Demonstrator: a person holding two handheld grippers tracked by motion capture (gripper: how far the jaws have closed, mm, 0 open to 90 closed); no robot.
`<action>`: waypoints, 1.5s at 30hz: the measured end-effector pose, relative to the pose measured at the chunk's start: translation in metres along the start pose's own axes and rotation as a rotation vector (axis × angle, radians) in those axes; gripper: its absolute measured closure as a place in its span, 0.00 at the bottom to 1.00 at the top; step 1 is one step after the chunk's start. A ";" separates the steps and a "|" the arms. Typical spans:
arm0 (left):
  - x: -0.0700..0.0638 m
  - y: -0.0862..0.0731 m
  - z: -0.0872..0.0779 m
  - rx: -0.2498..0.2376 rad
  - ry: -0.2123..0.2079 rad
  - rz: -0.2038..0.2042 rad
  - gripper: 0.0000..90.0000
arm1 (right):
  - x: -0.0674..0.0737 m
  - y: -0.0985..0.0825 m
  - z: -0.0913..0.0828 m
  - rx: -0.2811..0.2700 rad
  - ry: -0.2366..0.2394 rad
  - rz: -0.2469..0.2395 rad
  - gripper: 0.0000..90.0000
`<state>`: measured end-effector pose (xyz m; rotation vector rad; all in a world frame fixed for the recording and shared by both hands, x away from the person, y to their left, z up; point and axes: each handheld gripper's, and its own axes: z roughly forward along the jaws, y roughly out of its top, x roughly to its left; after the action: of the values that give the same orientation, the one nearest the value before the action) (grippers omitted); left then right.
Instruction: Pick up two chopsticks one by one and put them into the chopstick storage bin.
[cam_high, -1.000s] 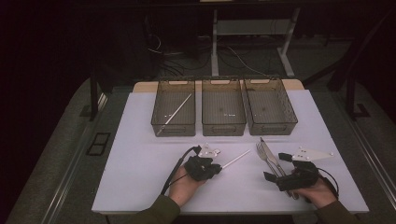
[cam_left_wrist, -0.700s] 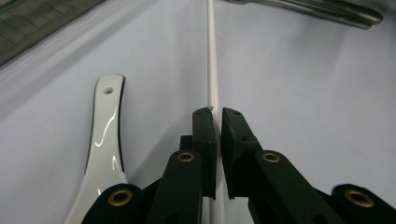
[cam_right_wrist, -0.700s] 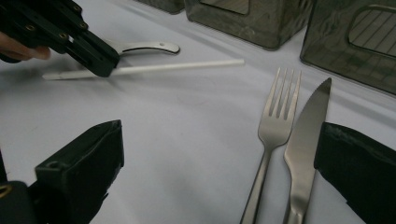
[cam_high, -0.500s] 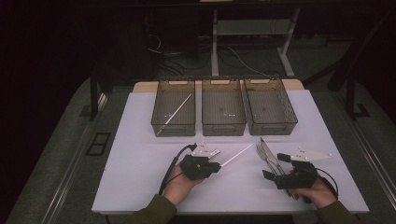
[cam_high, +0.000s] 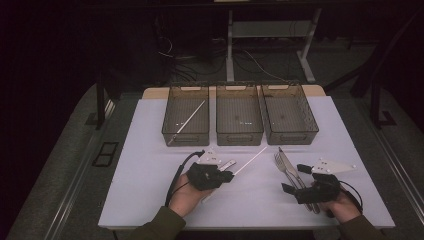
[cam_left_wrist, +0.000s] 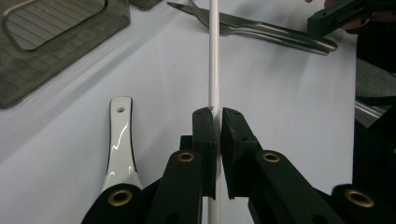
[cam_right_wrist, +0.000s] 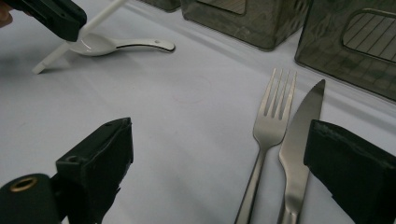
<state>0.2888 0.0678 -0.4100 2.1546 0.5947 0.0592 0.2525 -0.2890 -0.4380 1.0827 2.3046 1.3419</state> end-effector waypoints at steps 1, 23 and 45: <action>0.000 0.000 -0.002 -0.003 -0.002 -0.002 0.94 | 0.000 0.000 0.000 0.000 -0.002 -0.003 0.09; 0.022 0.008 -0.038 -0.098 0.019 -0.034 0.94 | -0.005 -0.001 -0.001 0.014 -0.034 0.009 0.09; 0.054 0.016 -0.084 -0.186 0.132 -0.047 0.94 | -0.005 -0.001 0.000 0.023 -0.034 0.015 0.09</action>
<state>0.3220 0.1460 -0.3551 1.9657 0.6876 0.2244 0.2553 -0.2933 -0.4397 1.1228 2.2973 1.2953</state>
